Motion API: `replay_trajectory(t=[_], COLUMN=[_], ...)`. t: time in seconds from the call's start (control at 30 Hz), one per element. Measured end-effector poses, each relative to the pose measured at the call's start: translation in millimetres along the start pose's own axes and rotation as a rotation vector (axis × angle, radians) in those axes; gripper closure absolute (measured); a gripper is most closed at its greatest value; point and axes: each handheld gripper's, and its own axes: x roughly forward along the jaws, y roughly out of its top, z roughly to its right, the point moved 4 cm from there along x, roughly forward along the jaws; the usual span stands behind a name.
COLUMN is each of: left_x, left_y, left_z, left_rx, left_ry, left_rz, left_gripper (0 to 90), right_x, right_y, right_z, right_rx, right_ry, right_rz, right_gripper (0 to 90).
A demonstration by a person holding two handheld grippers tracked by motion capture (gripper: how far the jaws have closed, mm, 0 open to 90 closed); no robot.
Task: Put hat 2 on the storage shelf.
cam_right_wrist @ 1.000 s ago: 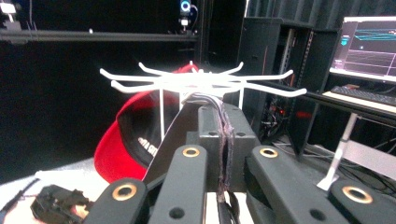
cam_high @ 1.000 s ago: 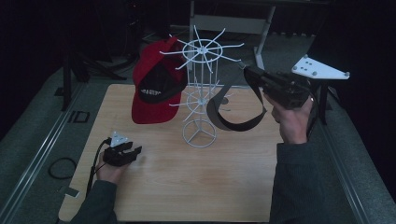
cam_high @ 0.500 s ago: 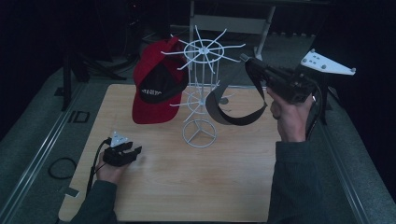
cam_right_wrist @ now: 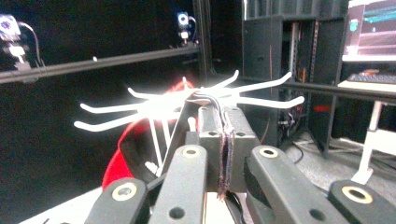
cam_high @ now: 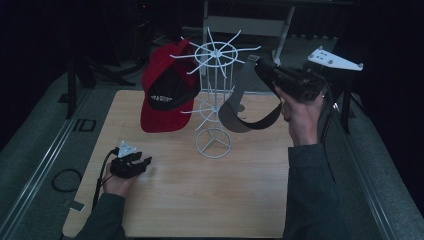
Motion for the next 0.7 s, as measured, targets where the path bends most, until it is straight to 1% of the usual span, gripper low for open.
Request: replay_trajectory(t=[0.03, 0.1, 0.13, 0.17, 0.27, 0.37, 0.5, 0.7], left_x=[-0.1, -0.1, -0.4, -0.4, -0.2, -0.4, -0.4, -0.6], left_y=[0.0, 0.0, 0.2, 0.2, 0.1, 0.2, 0.1, 0.2], left_z=[0.1, 0.1, 0.2, 0.2, 0.3, 0.2, 0.2, 0.3], left_rx=[0.0, 0.0, -0.002, -0.002, -0.001, -0.003, -0.001, -0.004], left_ry=[0.0, 0.0, 0.001, 0.001, 0.0, 0.001, 0.0, 0.001], left_rz=[0.0, 0.001, 0.002, 0.002, 0.002, 0.003, 0.002, 0.004], left_gripper=[53.0, 53.0, 53.0, 53.0, 53.0, 53.0, 53.0, 52.9], right_x=[1.8, 3.7, 6.1, 6.1, 7.5, 6.2, 3.8, -0.7], right_y=[-1.4, -3.0, -6.7, -6.7, -15.2, -18.4, -22.7, -26.3], right_z=[0.4, 1.1, 2.4, 2.4, 4.9, 6.2, 9.4, 11.9], right_rx=[0.0, 0.001, 0.004, 0.004, 0.015, 0.018, 0.016, 0.015], right_ry=[-0.004, -0.007, -0.015, -0.015, -0.02, -0.015, -0.027, -0.055], right_rz=[-0.011, -0.016, -0.032, -0.032, -0.053, -0.052, -0.072, -0.087], right_gripper=[87.9, 87.9, 87.8, 87.8, 87.5, 86.4, 79.1, 63.6])
